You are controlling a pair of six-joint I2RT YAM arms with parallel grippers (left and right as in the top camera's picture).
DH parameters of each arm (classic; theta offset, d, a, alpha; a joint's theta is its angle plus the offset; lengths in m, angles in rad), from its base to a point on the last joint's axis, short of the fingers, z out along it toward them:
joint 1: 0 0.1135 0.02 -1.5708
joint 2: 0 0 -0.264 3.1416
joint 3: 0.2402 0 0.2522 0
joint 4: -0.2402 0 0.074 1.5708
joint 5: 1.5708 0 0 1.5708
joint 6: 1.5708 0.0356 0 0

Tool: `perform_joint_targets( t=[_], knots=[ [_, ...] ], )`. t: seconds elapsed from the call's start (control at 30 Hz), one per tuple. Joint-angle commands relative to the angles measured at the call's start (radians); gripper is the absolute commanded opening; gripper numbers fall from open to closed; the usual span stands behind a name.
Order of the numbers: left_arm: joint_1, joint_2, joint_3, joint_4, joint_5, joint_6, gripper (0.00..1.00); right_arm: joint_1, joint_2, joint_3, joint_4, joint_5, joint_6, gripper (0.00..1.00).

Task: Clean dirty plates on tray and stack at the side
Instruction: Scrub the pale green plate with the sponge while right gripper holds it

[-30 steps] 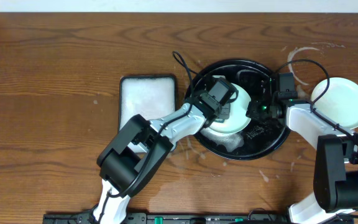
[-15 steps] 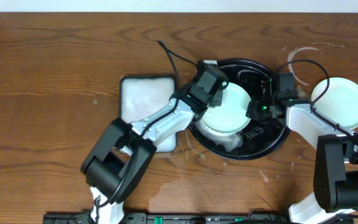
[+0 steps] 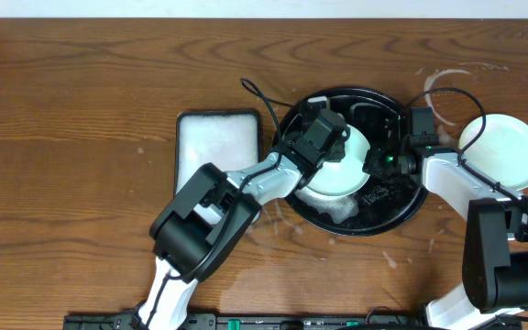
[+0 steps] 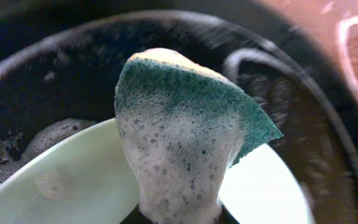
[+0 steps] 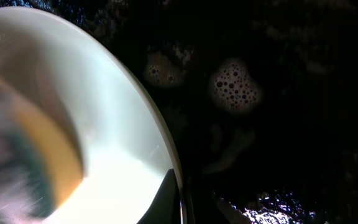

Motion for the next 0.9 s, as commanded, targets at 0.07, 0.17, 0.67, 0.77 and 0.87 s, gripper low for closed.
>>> perform_joint_targets(
  t=[0.07,0.17,0.67,0.77,0.87],
  knots=[
    [0.05,0.017,-0.004,-0.078,-0.007,0.161,0.08,0.018,0.072,-0.045,-0.035,-0.018,0.008,0.01],
    [0.091,0.004,-0.004,-0.152,-0.008,0.271,0.08,0.018,0.072,-0.045,-0.035,-0.019,0.008,0.01],
    [0.117,-0.209,-0.004,-0.129,-0.007,0.237,0.08,0.018,0.072,-0.045,-0.034,-0.018,0.009,0.01],
    [0.098,-0.185,-0.004,-0.068,0.05,0.145,0.08,0.018,0.072,-0.045,-0.034,-0.018,0.009,0.01],
    [0.061,-0.11,-0.004,0.045,0.05,0.126,0.08,0.018,0.072,-0.045,-0.034,-0.019,0.009,0.01]
  ],
)
